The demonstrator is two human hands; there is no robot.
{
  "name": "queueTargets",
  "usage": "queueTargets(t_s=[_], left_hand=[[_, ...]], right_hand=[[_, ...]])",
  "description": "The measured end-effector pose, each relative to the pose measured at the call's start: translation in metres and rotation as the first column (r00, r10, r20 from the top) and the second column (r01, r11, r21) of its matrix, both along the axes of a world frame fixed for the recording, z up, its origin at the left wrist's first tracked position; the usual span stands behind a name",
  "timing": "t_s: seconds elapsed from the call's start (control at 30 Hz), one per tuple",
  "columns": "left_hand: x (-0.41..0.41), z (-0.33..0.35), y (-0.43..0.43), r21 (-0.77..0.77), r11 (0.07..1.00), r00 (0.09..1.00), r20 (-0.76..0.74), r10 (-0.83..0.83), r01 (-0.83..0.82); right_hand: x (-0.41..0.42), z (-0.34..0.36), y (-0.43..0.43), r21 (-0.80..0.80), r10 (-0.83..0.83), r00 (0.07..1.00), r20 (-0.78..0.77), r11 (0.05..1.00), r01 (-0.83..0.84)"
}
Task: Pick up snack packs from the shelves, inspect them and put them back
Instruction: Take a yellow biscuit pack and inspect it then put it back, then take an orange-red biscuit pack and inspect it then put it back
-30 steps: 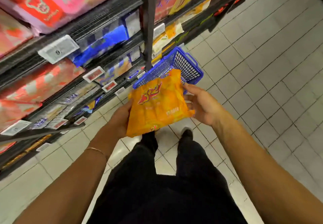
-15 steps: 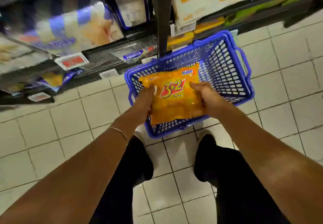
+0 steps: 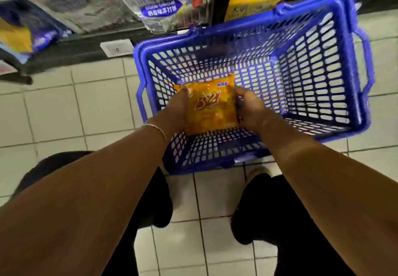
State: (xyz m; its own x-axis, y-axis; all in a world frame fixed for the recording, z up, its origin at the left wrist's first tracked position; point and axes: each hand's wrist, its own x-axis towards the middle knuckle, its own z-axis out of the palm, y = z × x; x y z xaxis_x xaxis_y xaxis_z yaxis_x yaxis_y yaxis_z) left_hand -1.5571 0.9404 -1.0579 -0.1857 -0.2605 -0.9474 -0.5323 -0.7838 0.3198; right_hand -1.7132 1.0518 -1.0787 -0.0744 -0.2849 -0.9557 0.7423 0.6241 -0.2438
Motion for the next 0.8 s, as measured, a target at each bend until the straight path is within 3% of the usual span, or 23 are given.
queueTargets(t_s=[0.03,0.17,0.27,0.5,0.63,0.8], left_hand=[[0.001,0.025,-0.001,0.054,0.991,0.993,0.016,0.12,-0.121],[0.035,0.181,-0.002,0.064,0.993,0.99,-0.088,0.109,-0.103],[0.083,0.322,0.006,-0.025,0.996,0.991,-0.101,0.085,-0.088],[0.193,0.595,0.062,-0.221,0.929,0.931,-0.283,0.23,-0.296],[0.245,0.659,0.111,-0.297,0.823,0.842,-0.414,0.347,-0.485],[0.296,0.676,0.188,-0.272,0.623,0.666,-0.474,0.577,-0.733]], right_hand=[[-0.001,0.027,0.004,-0.021,-0.02,1.0,0.013,1.0,0.02],[-0.002,0.184,0.021,-0.087,-0.043,0.997,-0.066,0.995,0.037],[0.014,0.331,0.036,-0.154,-0.01,0.995,-0.101,0.988,-0.006],[0.061,0.603,0.082,-0.352,0.103,0.982,-0.157,0.923,-0.154],[0.087,0.665,0.1,-0.466,0.151,0.967,-0.205,0.854,-0.232],[0.131,0.689,0.096,-0.452,0.322,0.9,-0.295,0.782,-0.428]])
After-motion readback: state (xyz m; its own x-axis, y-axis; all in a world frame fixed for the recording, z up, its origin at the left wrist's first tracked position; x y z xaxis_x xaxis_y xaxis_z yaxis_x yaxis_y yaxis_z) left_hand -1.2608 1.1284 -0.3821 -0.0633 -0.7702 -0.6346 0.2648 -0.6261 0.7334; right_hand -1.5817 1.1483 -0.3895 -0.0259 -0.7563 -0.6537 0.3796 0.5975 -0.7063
